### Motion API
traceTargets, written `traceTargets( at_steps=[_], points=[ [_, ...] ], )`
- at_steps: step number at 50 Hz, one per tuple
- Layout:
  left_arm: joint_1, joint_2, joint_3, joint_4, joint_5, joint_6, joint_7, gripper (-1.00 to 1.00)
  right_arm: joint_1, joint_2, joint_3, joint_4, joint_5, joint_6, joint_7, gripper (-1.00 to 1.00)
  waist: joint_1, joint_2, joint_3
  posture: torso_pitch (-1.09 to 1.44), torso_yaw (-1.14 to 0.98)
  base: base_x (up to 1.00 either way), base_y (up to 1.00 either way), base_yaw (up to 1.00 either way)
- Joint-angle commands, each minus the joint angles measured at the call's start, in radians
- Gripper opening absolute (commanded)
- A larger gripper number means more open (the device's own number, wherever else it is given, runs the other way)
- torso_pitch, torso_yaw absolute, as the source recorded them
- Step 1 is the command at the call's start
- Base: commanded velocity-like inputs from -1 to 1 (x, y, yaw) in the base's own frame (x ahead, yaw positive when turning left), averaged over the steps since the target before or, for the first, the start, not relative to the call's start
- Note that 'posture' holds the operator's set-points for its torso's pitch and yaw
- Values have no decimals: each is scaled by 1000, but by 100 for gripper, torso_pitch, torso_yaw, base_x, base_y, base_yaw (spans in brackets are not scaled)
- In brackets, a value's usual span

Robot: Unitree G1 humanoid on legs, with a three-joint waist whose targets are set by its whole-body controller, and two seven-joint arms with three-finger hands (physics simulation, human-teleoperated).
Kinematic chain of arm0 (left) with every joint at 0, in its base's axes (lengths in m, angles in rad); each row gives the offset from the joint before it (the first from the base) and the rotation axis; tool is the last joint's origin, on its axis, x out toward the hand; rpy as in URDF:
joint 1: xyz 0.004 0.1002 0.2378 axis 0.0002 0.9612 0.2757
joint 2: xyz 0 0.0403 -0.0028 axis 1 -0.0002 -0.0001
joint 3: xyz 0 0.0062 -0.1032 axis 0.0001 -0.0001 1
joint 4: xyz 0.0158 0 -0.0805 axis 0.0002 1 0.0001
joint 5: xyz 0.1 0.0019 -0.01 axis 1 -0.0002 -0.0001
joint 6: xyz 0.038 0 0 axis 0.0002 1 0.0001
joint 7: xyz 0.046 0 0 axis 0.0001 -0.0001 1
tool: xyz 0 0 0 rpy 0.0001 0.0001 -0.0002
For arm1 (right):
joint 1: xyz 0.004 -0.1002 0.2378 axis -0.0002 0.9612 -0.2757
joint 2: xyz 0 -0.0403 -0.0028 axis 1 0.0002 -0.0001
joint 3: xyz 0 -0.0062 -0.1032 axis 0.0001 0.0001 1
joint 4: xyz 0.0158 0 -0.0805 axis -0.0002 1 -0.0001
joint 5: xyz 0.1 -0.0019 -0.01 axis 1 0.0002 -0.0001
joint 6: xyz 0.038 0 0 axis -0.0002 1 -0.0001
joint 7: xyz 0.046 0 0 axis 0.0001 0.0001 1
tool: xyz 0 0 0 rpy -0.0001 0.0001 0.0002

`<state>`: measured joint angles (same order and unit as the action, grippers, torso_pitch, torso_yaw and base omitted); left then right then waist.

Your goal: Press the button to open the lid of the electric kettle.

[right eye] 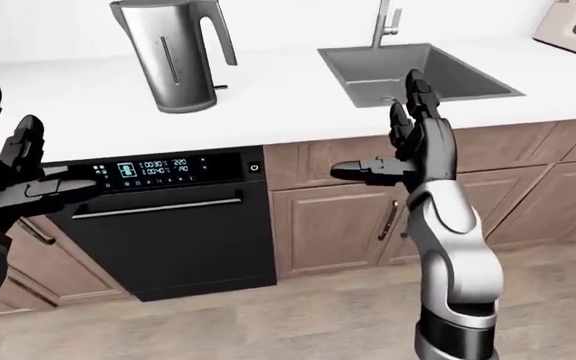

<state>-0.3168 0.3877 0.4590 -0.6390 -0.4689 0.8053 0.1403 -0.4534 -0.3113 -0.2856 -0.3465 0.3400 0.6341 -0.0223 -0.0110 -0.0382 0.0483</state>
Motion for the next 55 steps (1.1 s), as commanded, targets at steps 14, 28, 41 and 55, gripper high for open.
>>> traceTargets(
  at_steps=[14, 28, 41, 55],
  points=[
    [-29, 25, 25, -35, 7, -27, -1, 100, -34, -8, 3, -33, 3, -28, 5, 100, 7, 118, -25, 0, 0, 17, 33, 0],
    [-38, 29, 26, -38, 2, -18, 4, 100, -37, -6, 4, -28, 5, -28, 4, 100, 11, 9, -25, 0, 0, 18, 26, 0],
    [-45, 43, 40, -45, -14, -5, 10, 100, -50, -17, -3, -37, 20, -12, -5, 100, 0, 126, -25, 0, 0, 19, 26, 0],
    [-66, 86, 63, -55, -54, 20, 35, 100, -88, -55, -21, 6, 46, -24, -19, 100, 13, -1, -20, 0, 0, 21, 24, 0]
  ],
)
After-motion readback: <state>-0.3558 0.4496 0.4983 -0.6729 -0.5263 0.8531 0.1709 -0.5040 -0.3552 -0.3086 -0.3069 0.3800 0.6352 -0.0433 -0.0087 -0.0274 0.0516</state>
